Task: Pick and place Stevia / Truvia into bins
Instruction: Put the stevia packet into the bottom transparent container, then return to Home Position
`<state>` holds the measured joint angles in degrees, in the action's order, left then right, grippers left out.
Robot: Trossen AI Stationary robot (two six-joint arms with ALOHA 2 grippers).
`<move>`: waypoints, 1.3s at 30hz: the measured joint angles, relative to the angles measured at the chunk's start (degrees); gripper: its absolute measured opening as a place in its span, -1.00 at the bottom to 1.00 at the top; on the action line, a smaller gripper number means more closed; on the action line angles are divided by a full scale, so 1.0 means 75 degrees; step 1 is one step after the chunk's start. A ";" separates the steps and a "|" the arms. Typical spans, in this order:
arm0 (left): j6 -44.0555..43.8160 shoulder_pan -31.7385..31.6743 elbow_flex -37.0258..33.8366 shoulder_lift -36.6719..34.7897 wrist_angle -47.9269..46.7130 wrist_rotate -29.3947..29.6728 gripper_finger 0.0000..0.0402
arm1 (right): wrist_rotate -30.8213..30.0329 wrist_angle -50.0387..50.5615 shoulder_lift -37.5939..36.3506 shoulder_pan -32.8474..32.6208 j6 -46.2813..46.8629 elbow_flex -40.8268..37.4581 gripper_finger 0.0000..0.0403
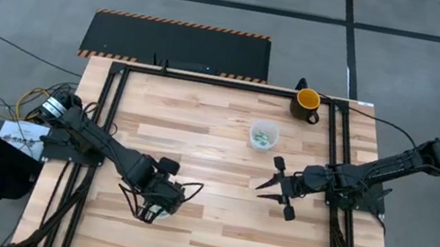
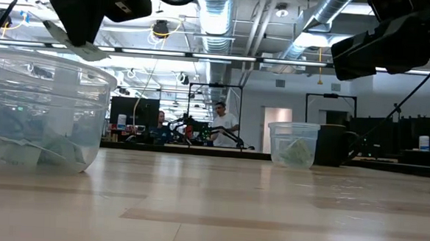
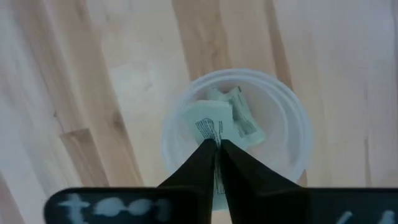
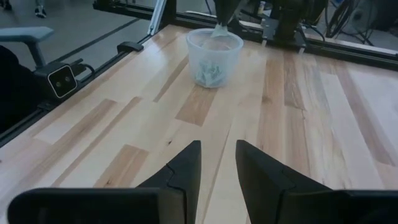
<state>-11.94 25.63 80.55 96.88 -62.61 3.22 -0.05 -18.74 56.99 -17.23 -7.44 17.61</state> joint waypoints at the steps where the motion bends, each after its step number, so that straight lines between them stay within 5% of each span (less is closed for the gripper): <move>1: -0.0085 0.0000 0.0000 0.0000 -0.0005 0.0073 -0.91 | 0.0000 0.0003 0.0000 0.0000 0.0001 0.0000 -0.54; 14: -0.0606 0.0000 0.0000 0.0000 -0.0208 0.0463 -0.46 | 0.0003 0.0006 0.0000 0.0000 0.0006 0.0000 -0.54; 31: -0.0140 -0.0026 0.0000 -0.0003 -0.0162 0.0472 -0.43 | 0.0003 0.0367 0.0003 0.0015 0.0819 0.0001 -0.54; 39: 0.1233 -0.0319 0.0075 -0.0288 0.1321 -0.0049 -0.43 | 0.0024 0.0427 -0.0044 0.0352 0.0607 0.0911 -0.54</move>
<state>-2.69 23.24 81.12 94.72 -52.70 2.85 0.13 -15.54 56.67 -14.59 -2.89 24.44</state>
